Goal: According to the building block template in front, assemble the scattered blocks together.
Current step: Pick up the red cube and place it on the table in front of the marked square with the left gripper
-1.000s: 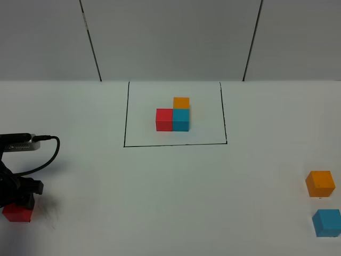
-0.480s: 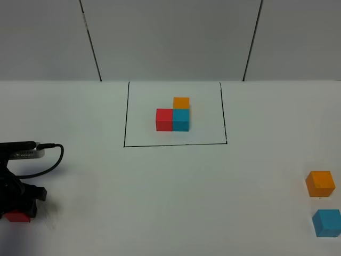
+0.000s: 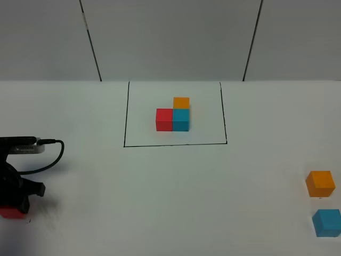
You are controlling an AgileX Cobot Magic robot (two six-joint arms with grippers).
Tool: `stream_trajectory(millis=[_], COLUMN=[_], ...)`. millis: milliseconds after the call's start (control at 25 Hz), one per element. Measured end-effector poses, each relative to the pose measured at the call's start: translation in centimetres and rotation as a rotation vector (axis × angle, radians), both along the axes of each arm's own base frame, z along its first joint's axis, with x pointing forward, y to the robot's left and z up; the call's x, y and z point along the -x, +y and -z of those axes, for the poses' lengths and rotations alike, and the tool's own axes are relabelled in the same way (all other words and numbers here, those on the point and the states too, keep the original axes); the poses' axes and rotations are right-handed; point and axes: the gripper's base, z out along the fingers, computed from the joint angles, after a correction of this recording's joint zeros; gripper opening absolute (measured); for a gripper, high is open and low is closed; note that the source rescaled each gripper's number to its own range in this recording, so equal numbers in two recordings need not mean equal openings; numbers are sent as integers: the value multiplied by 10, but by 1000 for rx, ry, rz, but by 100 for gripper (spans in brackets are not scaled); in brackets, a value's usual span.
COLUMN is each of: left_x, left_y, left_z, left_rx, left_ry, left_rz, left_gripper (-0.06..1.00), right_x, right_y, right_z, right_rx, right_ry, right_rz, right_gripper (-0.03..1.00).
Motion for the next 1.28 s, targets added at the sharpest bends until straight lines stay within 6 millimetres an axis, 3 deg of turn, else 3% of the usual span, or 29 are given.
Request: stream_trajectory(millis=[120,280,440,600,760,880,1080,1280], left_x=[-10,-20,-16,-6,5,9,14,11], left_y=[-8,-36,-91,-160,-212,-233,-257,-265], left_z=[-32,-82,-111,-122,-121,-109,-72,-40], left_rx=[-8,-13,10,-18,-96,-106,-101,-91], left_ry=[23,55,116,11,-147,-158,-61,6], left_rz=[144,439,823,1145,1372,1455,1537,1549], left_gripper=[1,1,1,1,1,1,1,1], right_x=[0,0,0,0,0,0,0,0], right_y=[0,0,0,0,0,0,0,0], right_z=[0,0,0,0,0,0,0,0], right_rx=[0,0,0,0,0,0,0,0], right_ry=[0,0,0,0,0,0,0,0], right_rz=[0,0,0,0,0,0,0,0], right_gripper=[0,0,0,0,0,0,0,0])
